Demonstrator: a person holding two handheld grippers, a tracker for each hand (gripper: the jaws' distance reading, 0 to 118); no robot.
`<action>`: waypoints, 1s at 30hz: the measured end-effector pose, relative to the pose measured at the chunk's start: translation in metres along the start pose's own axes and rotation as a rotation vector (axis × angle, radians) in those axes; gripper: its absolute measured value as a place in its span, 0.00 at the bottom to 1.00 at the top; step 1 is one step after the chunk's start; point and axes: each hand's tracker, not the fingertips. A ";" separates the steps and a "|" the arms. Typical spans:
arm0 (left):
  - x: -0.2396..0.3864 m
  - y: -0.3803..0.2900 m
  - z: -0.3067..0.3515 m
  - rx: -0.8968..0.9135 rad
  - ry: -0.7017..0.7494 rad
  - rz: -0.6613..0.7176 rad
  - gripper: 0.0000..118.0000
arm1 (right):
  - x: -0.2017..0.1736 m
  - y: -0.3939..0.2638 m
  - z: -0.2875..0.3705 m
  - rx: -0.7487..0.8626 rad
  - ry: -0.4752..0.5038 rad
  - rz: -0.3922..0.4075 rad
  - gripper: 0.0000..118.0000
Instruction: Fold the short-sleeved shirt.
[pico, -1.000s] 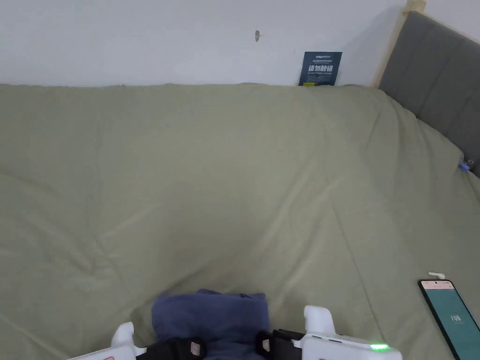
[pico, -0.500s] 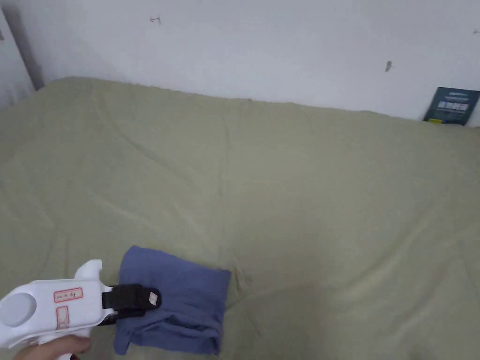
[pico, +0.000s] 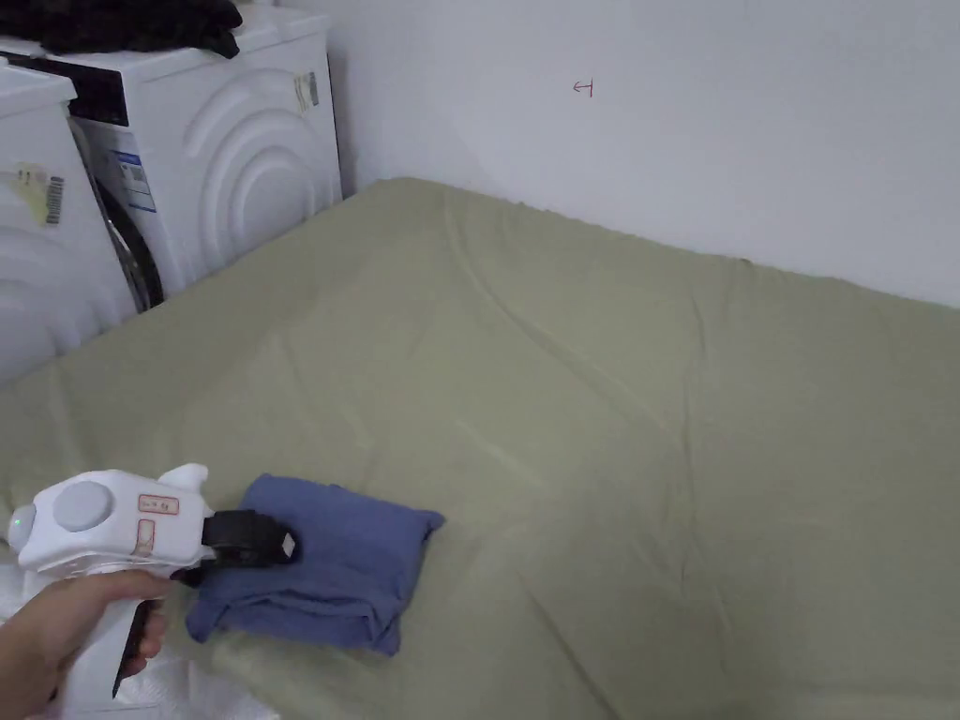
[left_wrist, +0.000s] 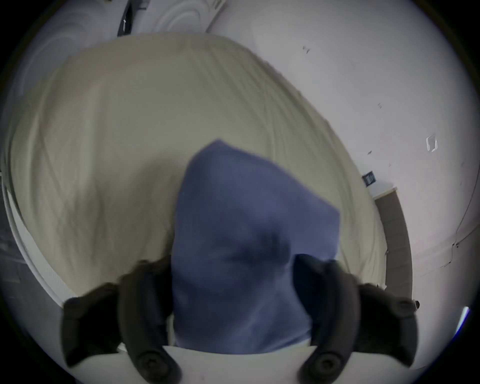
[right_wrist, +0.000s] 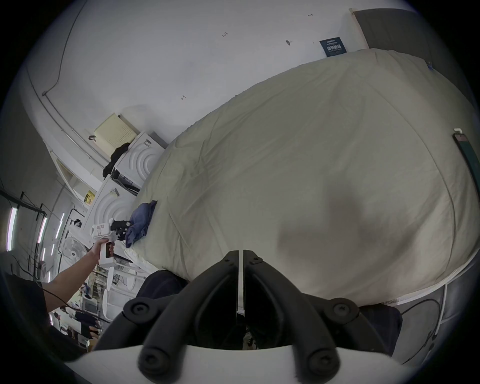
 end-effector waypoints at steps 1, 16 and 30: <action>0.003 0.000 0.008 0.043 -0.039 -0.010 0.79 | -0.004 0.002 0.002 0.000 0.001 0.011 0.04; 0.285 -0.133 0.126 0.648 0.134 -0.633 0.13 | -0.056 0.066 0.081 0.369 -0.178 0.240 0.05; 0.487 -0.249 0.157 0.929 -0.098 -0.791 0.12 | -0.120 0.109 0.176 0.774 -0.394 0.568 0.14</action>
